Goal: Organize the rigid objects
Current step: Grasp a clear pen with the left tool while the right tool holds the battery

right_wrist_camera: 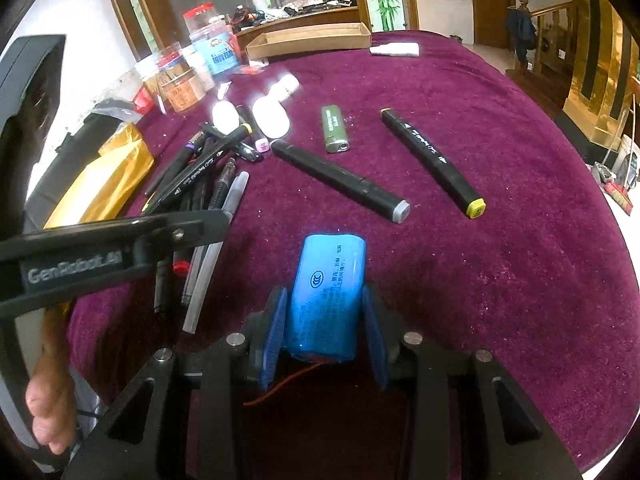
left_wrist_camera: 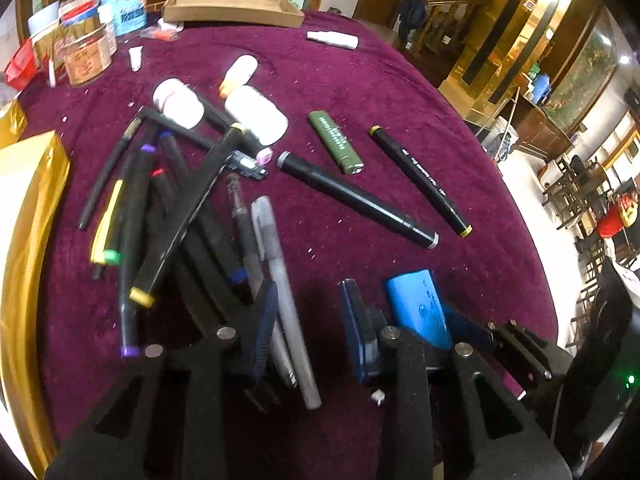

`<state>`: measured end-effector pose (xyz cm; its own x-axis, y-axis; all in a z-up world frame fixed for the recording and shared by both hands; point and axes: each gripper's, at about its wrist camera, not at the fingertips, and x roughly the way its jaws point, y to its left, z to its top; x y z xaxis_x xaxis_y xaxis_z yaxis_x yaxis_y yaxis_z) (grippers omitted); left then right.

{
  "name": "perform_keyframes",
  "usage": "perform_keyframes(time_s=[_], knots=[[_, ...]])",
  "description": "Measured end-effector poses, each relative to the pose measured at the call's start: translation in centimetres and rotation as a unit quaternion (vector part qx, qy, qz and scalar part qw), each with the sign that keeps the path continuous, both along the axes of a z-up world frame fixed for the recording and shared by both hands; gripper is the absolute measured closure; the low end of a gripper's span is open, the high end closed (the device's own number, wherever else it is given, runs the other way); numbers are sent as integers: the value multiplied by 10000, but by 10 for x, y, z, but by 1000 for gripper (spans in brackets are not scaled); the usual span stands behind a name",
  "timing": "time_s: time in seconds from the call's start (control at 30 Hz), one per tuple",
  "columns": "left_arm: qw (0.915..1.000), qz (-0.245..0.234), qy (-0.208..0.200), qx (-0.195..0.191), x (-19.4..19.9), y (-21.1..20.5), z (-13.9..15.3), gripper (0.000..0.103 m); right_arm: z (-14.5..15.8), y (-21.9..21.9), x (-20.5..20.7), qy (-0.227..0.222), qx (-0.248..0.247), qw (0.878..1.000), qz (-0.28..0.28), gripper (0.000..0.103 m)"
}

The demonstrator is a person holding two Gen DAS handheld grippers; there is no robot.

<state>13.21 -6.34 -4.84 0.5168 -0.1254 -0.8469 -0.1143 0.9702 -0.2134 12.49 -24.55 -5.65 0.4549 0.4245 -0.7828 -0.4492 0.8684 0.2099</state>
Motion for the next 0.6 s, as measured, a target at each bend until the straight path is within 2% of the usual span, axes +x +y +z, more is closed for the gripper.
perform_keyframes(time_s=[0.07,0.1,0.17,0.27,0.33,0.37,0.4,0.5,0.6], knots=[[9998,39,152,139,5,-3,-6,74,0,-2,-2,-10,18,10000,-14,70],[9997,54,225,114,7,-3,-9,78,0,-2,-2,-20,17,10000,-14,70],[9994,46,329,87,10,-4,-16,79,-1,-2,-2,-41,20,10000,-14,70],[9989,18,302,371,13,-12,-20,80,0,-3,-3,-52,34,10000,-31,70],[9980,34,305,553,12,-15,-20,84,0,-2,-4,-72,12,10000,-31,70],[9968,61,260,756,10,-17,-20,93,0,-1,-4,-85,5,10000,-27,70],[9964,63,200,818,6,-17,-21,96,0,-2,-5,-98,11,9999,-18,70],[9987,197,33,468,-5,-10,-20,97,-1,-6,-4,-80,149,9999,-16,70],[9989,190,-190,389,-19,-11,-10,97,-1,-12,-2,59,396,9992,-81,71]])
